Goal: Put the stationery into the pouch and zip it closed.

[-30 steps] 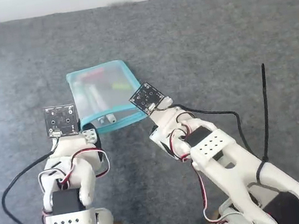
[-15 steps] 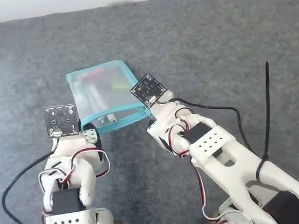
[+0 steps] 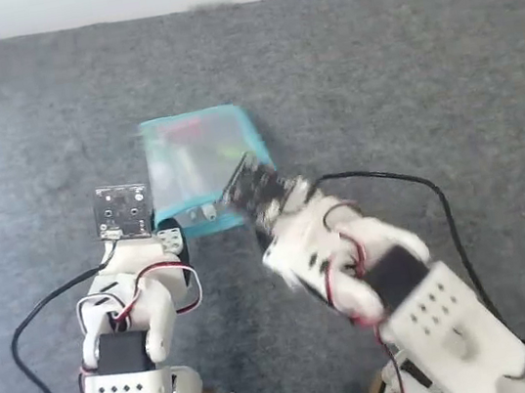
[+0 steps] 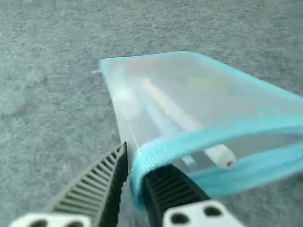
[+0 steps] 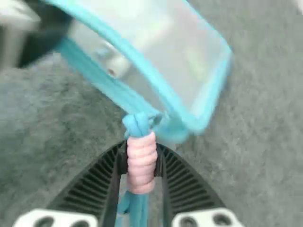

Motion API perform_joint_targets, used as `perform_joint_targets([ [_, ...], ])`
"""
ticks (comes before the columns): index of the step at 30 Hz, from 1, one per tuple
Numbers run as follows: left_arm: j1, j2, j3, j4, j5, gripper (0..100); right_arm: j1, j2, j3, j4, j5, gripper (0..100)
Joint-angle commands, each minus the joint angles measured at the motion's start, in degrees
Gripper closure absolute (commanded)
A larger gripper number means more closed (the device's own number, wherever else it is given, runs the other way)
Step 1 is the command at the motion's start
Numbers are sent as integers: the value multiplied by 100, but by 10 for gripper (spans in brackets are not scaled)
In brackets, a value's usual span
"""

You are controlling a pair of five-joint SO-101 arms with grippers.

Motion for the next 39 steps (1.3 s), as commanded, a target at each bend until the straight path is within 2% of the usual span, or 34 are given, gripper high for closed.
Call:
perform_joint_targets([
  [1,308,-44,-4,-176,-149,989,-760,-470,-589,277,237,991],
  [11,1090,-35,92,-167,-176,990,-1745,-497,-633,251,404,991],
  [17,1143,-35,119,-158,-176,990,-2396,-532,-642,295,563,991],
  [21,958,-44,84,-167,-158,990,-2352,-532,-651,444,580,991],
  [24,396,-44,-48,-185,-62,990,-2316,-541,-668,857,607,982],
  [27,88,-44,-163,-185,-18,990,-2352,-541,-668,1314,633,912],
  [32,-176,-44,-312,-185,-9,990,-2352,-549,-492,2123,1345,780],
  [39,-281,-44,-374,-167,-9,990,-2360,-1446,158,2088,1371,775],
])
